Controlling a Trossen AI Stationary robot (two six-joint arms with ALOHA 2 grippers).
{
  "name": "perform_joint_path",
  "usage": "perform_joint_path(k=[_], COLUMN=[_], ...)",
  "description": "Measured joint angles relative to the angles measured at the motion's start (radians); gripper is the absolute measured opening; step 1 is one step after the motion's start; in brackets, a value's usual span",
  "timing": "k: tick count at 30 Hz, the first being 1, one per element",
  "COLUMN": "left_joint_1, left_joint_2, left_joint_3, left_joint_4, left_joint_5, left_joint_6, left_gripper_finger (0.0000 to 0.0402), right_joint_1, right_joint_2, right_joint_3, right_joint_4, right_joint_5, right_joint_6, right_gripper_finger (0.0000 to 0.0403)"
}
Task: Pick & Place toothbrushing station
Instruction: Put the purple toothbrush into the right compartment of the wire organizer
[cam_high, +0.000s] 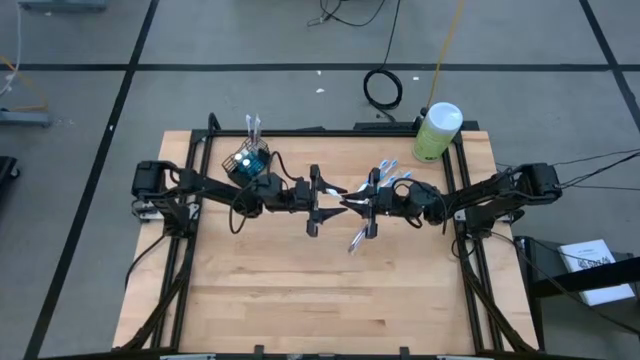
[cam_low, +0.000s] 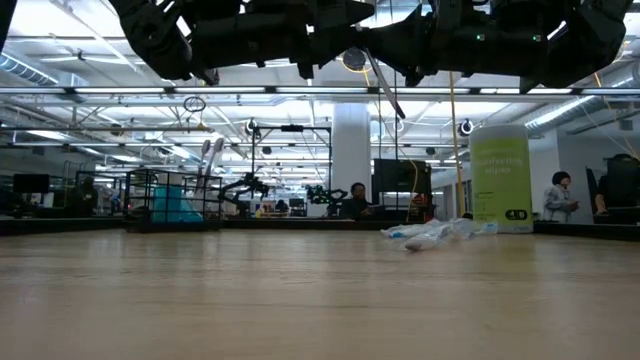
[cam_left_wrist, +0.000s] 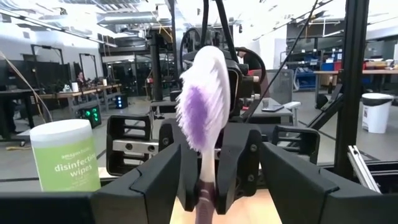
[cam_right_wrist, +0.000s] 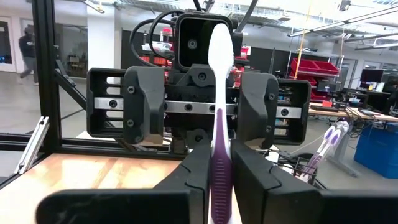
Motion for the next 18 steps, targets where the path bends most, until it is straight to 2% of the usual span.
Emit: perform_joint_path(k=[3,6,14,18], left_joint_1=[0.000,0.000,0.002,0.001], left_joint_2=[0.000,0.000,0.000,-0.001], left_joint_3=[0.000,0.000,0.000,0.000], left_joint_4=[0.001,0.001,0.003,0.003], left_joint_5=[-0.007,-0.007,-0.012,-0.009], left_joint_6=[0.006,0.013,0.018,0.019], left_gripper_finger=[0.0225,0.0201,0.0084,0.0037], right_joint_1=[0.000,0.000,0.000,0.001], right_joint_2=[0.000,0.000,0.000,0.000], right_joint_3=[0.000,0.000,0.000,0.000], right_joint_4=[0.000,0.000,0.000,-0.003], right_joint_5=[0.000,0.000,-0.002,-0.001], right_joint_6=[0.000,0.000,0.000,0.000], right_gripper_finger=[0.0033,0.0033,0.0033,0.0034])
